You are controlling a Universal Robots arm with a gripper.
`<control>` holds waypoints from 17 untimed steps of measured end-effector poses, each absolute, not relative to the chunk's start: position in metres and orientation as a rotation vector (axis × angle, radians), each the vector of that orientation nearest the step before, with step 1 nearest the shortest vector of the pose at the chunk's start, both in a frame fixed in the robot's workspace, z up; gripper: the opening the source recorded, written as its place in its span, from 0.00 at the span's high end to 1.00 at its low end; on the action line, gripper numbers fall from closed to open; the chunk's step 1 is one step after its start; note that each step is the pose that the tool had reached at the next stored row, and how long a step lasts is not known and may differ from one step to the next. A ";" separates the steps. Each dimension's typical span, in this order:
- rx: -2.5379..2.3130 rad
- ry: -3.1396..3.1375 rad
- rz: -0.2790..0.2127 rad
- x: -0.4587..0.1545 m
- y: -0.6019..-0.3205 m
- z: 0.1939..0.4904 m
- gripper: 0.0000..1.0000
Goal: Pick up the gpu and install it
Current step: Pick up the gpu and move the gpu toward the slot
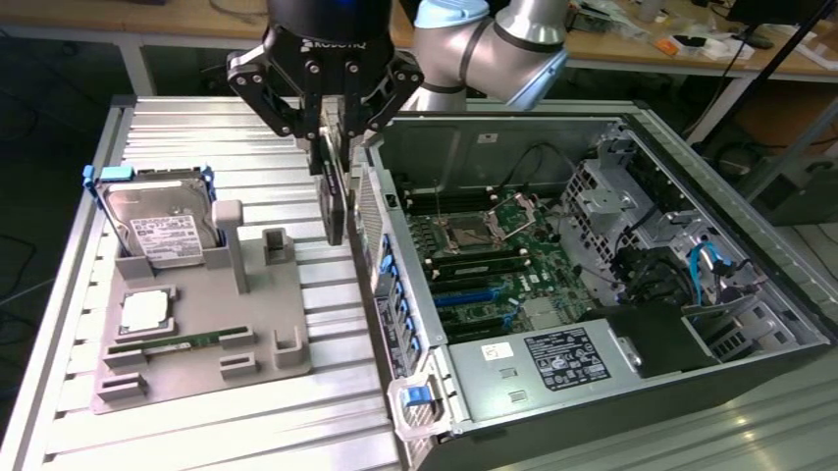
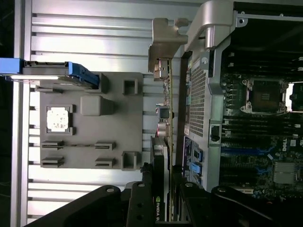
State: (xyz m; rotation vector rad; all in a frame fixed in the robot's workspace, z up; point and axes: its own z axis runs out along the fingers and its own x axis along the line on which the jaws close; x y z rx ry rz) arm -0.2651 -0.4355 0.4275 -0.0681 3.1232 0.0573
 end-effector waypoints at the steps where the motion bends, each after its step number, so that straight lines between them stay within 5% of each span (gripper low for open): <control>1: -0.068 3.123 0.058 -0.264 -0.435 0.428 0.73; 17: -0.068 3.125 0.058 -0.239 -0.435 0.428 0.73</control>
